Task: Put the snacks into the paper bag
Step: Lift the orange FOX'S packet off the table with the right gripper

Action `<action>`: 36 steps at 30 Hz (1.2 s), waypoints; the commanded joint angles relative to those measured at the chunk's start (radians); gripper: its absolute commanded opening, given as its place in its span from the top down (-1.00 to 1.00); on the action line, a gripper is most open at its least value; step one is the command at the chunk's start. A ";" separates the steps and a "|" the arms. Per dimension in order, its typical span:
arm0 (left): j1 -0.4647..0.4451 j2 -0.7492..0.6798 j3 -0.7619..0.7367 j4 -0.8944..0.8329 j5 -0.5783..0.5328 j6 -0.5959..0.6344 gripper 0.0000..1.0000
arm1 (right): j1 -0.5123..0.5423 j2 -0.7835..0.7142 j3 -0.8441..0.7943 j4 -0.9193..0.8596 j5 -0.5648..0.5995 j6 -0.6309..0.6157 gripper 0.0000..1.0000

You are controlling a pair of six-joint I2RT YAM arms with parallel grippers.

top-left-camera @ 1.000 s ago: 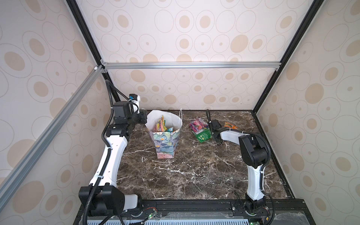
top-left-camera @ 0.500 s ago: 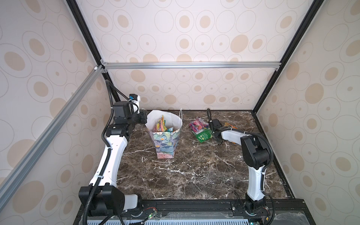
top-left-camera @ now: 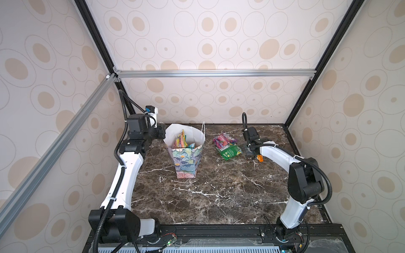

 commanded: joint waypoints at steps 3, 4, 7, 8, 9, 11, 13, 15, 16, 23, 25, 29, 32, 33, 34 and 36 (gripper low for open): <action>0.000 -0.015 0.043 0.002 0.016 0.020 1.00 | -0.012 -0.045 0.000 -0.067 -0.043 0.048 1.00; -0.001 -0.016 0.043 0.003 0.016 0.018 1.00 | -0.014 -0.058 -0.002 -0.069 -0.055 0.052 1.00; 0.000 -0.015 0.041 0.005 0.018 0.018 1.00 | -0.014 -0.091 -0.005 -0.073 -0.078 0.062 1.00; 0.000 -0.015 0.042 0.004 0.018 0.018 1.00 | -0.014 -0.099 -0.006 -0.072 -0.083 0.065 1.00; -0.001 -0.016 0.041 0.005 0.019 0.018 1.00 | -0.015 -0.108 -0.007 -0.075 -0.088 0.068 1.00; -0.001 -0.018 0.041 0.006 0.020 0.018 1.00 | -0.016 -0.123 -0.008 -0.079 -0.092 0.068 1.00; -0.001 -0.021 0.039 0.009 0.024 0.018 1.00 | -0.015 -0.136 -0.011 -0.079 -0.094 0.069 1.00; 0.000 -0.023 0.037 0.012 0.023 0.017 1.00 | -0.015 -0.151 -0.017 -0.080 -0.107 0.074 1.00; 0.000 -0.024 0.037 0.012 0.023 0.017 1.00 | -0.016 -0.162 -0.019 -0.081 -0.117 0.078 1.00; 0.000 -0.026 0.035 0.015 0.029 0.016 1.00 | -0.015 -0.260 -0.019 -0.085 -0.204 0.102 1.00; -0.001 -0.025 0.035 0.015 0.028 0.017 1.00 | -0.015 -0.286 -0.019 -0.080 -0.221 0.103 1.00; 0.000 -0.028 0.035 0.015 0.029 0.016 1.00 | -0.016 -0.327 -0.016 -0.071 -0.252 0.114 1.00; 0.000 -0.026 0.035 0.017 0.029 0.017 1.00 | -0.016 -0.355 -0.007 -0.077 -0.292 0.128 1.00; 0.000 -0.025 0.035 0.017 0.029 0.017 1.00 | -0.016 -0.367 -0.003 -0.078 -0.311 0.133 1.00; -0.001 -0.025 0.035 0.017 0.030 0.017 1.00 | -0.015 -0.378 -0.001 -0.076 -0.333 0.136 1.00; 0.000 -0.025 0.035 0.017 0.030 0.015 1.00 | -0.015 -0.402 0.005 -0.073 -0.366 0.141 1.00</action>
